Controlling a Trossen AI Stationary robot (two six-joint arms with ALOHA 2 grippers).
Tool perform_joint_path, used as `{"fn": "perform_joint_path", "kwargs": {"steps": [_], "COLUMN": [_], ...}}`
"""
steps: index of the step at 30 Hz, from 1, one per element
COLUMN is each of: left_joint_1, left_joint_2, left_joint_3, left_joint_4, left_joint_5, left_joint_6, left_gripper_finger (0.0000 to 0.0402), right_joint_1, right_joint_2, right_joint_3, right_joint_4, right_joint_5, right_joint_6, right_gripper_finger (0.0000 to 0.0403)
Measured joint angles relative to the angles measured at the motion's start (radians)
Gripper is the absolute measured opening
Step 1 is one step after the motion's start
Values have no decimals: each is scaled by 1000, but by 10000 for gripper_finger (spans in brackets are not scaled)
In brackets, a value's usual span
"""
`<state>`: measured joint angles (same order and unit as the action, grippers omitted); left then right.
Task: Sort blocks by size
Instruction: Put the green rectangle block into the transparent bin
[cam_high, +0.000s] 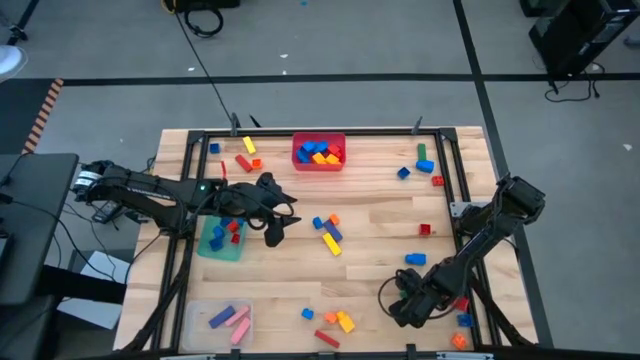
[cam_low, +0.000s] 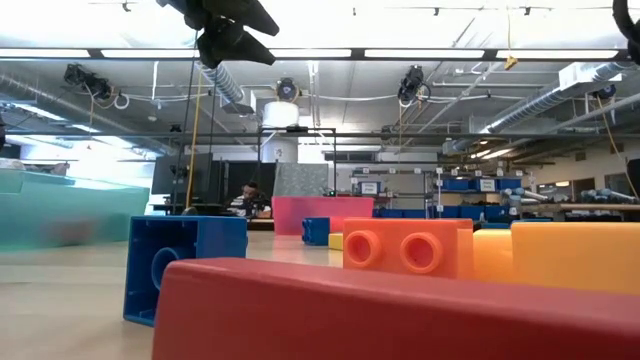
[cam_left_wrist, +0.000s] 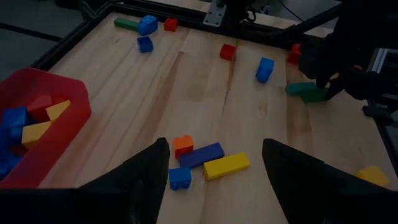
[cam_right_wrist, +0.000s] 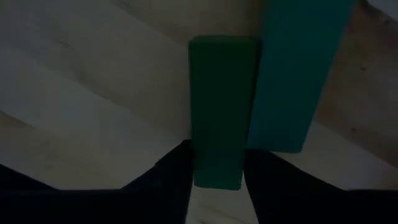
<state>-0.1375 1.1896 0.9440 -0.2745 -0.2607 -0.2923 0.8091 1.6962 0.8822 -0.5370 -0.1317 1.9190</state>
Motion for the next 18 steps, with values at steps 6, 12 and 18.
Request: {"fn": "perform_joint_path", "kwargs": {"steps": [6, 12, 18], "left_joint_1": [0, 0, 0], "left_joint_2": [0, 0, 0], "left_joint_3": [0, 0, 0], "left_joint_4": [0, 0, 12], "left_joint_5": [0, 0, -1], "left_joint_6": [0, -7, -7], "left_gripper_finger": [266, 266, 266], "right_joint_1": [-8, -13, -60], "right_joint_2": [1, -3, -66], "right_joint_3": [-1, 32, 52], "right_joint_4": [16, 43, 23], "right_joint_5": [18, 233, 463], "right_joint_6": [-37, -117, -249], "right_gripper_finger": [118, 118, 118]}}
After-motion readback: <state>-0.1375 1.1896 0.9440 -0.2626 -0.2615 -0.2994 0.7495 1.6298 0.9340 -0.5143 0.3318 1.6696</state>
